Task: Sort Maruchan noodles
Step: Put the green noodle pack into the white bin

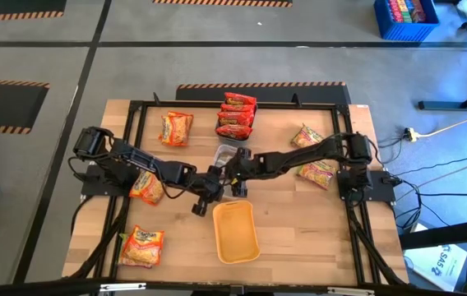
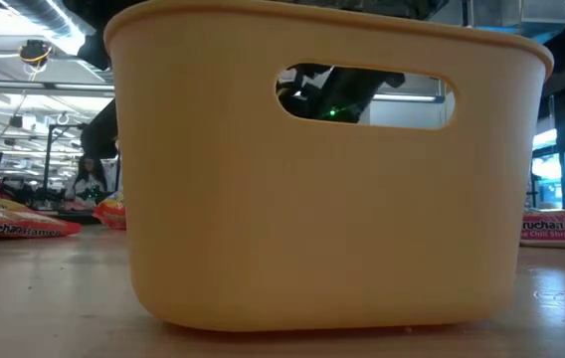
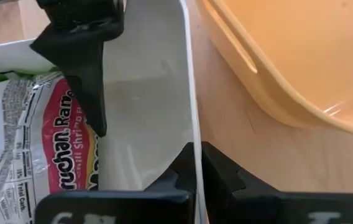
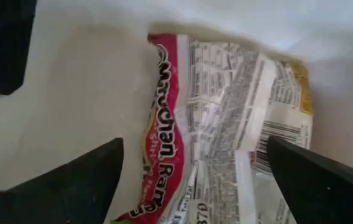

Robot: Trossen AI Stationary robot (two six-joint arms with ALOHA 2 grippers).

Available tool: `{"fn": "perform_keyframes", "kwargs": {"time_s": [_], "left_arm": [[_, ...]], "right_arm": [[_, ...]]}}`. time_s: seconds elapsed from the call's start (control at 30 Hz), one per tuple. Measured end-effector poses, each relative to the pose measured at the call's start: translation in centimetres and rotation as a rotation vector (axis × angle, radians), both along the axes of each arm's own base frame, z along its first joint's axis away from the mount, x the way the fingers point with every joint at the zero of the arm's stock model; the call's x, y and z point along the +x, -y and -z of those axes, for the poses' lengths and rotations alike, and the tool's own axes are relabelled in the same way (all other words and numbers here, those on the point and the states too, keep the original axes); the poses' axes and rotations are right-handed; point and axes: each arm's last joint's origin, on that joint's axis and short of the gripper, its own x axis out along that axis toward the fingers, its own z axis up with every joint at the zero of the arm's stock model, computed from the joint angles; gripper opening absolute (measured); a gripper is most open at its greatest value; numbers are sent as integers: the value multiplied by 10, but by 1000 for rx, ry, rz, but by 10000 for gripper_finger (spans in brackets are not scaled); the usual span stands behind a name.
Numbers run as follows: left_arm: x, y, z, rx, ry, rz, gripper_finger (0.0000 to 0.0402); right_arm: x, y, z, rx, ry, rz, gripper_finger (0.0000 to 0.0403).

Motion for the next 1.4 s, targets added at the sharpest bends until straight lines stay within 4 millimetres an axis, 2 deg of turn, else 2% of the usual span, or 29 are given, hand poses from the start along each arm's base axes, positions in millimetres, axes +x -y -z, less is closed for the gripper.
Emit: {"fn": "perform_keyframes", "kwargs": {"time_s": [0.27, 0.53, 0.73, 0.93, 1.0, 1.2, 1.4], "left_arm": [[0, 1, 0, -14, 0, 10, 6], [0, 0, 0, -26, 3, 16, 6], [0, -1, 0, -16, 2, 3, 6], [0, -1, 0, -17, 3, 10, 6], [0, -1, 0, -17, 2, 13, 6], [0, 0, 0, -21, 1, 17, 6], [1, 0, -2, -22, 8, 14, 6]], "right_arm": [[1, -2, 13, -71, -52, -19, 353], [0, 2, 17, -91, -71, 10, 282], [-3, 16, 19, -32, -96, 72, 177], [-4, 16, 20, -26, -99, 73, 43], [-4, 16, 20, -29, -101, 67, 12], [-3, 14, 18, -61, -96, 45, 1], [-6, 2, -2, -284, -65, 46, 1]]}}
